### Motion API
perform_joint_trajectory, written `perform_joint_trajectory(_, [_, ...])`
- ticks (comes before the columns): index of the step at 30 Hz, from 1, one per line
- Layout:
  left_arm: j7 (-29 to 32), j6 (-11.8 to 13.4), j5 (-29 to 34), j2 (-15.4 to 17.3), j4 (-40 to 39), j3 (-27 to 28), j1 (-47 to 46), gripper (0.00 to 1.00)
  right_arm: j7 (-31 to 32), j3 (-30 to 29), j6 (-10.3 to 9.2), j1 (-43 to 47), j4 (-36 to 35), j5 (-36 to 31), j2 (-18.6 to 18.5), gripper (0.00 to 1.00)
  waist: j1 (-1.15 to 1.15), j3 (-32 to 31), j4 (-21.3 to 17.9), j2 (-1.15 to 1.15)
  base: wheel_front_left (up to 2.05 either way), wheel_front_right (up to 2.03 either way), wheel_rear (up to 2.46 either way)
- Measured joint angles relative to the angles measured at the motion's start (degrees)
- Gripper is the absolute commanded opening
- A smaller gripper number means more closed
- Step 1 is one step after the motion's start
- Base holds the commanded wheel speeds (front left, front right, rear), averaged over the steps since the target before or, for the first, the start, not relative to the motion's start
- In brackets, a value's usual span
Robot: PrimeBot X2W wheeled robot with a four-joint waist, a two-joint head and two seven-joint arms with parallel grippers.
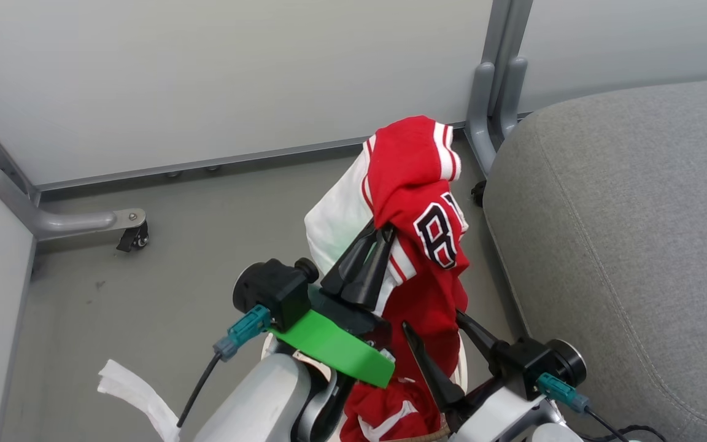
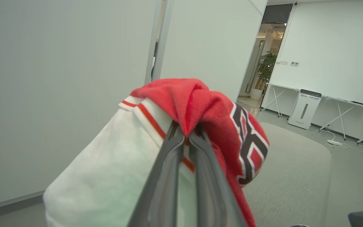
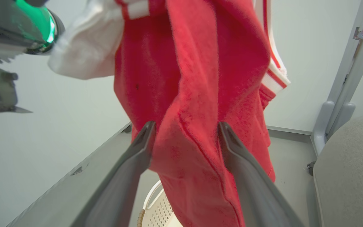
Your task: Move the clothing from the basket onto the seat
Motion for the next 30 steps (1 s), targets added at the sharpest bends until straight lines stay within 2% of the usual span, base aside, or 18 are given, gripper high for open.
perform_joint_trajectory(7, [1.6,1.5,-3.1,0.0,-4.1,-3.1,-0.5,0.0,0.0,-1.5,0.0,0.4,2.3,-1.2,0.0,1.0,0.0,0.1,0.2,0.0,0.0,0.0,0.0])
perform_joint_trajectory(10, [1.9,1.9,-3.2,0.0,-4.7,-3.4,-0.7,0.0,0.0,-1.7,0.0,0.4,2.3,-1.4,0.0,0.16,0.0,0.2,0.2,0.0,0.0,0.0,0.0])
perform_joint_trajectory(11, [2.0,2.0,-3.2,0.0,-4.7,-3.5,-0.7,0.0,0.0,-1.7,0.01,0.4,2.3,-1.4,0.0,0.0,0.0,0.2,0.2,0.0,0.0,0.0,0.0])
perform_joint_trajectory(24, [2.0,3.5,-2.9,1.1,-2.4,-2.9,-0.8,0.0,0.0,-1.3,0.0,0.3,0.7,-1.2,0.0,0.0,0.0,1.1,0.1,0.0,0.0,0.0,0.0])
perform_joint_trajectory(25, [1.8,3.8,-2.2,1.2,-2.3,-2.8,-0.9,0.14,0.0,-1.4,0.01,0.3,0.6,-1.2,0.0,0.0,0.0,1.2,0.1,0.0,0.0,0.0,0.0])
perform_joint_trajectory(26, [1.8,4.1,-1.7,1.3,-2.2,-2.8,-1.1,0.77,0.0,-1.4,0.0,0.3,0.5,-1.2,0.0,0.0,0.0,1.2,0.1,0.0,0.0,0.0,0.0])
perform_joint_trajectory(27, [1.7,4.2,-1.5,1.3,-2.1,-2.7,-1.1,1.0,0.0,-1.4,0.0,0.3,0.3,-1.2,0.0,0.0,0.0,1.3,0.1,0.0,0.0,0.0,0.0])
perform_joint_trajectory(30, [1.4,5.1,-1.0,1.3,-1.7,-2.4,-1.1,1.0,0.0,-1.6,0.0,0.2,-0.1,-1.0,0.0,0.0,0.0,1.5,0.0,0.0,0.0,0.0,0.0])
